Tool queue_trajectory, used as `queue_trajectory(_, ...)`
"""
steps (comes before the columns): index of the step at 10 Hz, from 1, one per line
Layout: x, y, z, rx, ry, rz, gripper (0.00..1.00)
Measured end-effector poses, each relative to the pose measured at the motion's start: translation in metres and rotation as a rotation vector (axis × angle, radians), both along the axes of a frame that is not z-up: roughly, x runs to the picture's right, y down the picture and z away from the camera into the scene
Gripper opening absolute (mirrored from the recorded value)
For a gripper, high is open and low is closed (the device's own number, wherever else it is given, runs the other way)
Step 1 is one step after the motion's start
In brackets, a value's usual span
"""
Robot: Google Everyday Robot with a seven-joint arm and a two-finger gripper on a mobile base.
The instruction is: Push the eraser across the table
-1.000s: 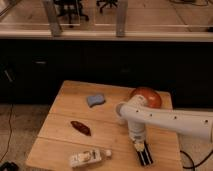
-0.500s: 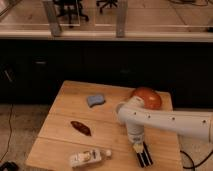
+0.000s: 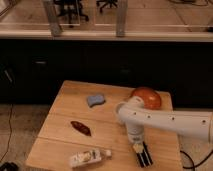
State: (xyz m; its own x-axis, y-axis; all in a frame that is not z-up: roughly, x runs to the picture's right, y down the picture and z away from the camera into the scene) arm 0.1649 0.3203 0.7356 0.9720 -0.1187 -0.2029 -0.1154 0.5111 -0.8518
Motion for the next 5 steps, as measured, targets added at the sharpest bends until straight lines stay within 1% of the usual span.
queue_trajectory(4,0.0009,-0.0013,-0.0009,0.001,0.001,-0.001,0.00)
queue_trajectory(5,-0.0032,-0.0015,0.0028,0.002,-0.015,-0.019,0.00)
